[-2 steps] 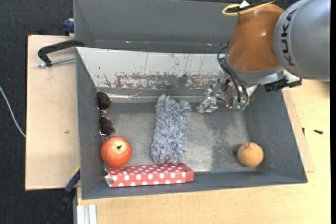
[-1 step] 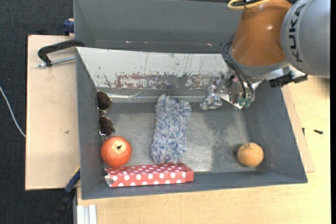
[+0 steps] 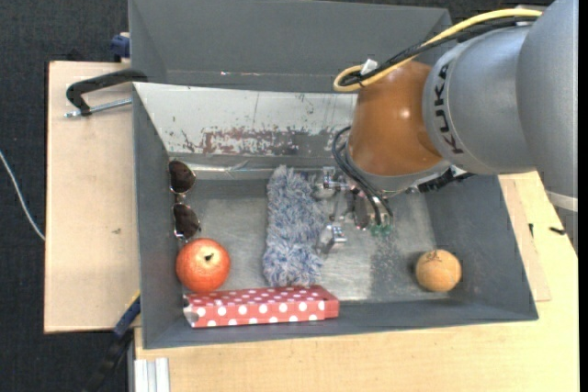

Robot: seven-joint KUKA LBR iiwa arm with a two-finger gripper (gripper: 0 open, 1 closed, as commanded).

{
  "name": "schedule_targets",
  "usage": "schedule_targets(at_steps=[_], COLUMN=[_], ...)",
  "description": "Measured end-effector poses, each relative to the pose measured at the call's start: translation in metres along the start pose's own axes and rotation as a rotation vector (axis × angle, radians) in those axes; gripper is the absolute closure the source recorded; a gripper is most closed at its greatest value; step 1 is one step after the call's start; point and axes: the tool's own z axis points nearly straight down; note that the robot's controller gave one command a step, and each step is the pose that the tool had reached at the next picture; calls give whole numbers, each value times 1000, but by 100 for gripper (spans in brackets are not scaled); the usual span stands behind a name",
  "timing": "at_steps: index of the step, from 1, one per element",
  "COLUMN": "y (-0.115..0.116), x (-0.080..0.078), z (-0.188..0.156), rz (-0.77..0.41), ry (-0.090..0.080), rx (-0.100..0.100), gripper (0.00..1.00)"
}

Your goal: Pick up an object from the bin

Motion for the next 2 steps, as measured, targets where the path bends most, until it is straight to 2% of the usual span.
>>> schedule_targets(at_steps=[1,2], y=[36,73], x=[1,3], z=[5,9], rz=[29,31], ry=[-11,-21], rx=[3,-2], gripper=[0,100])
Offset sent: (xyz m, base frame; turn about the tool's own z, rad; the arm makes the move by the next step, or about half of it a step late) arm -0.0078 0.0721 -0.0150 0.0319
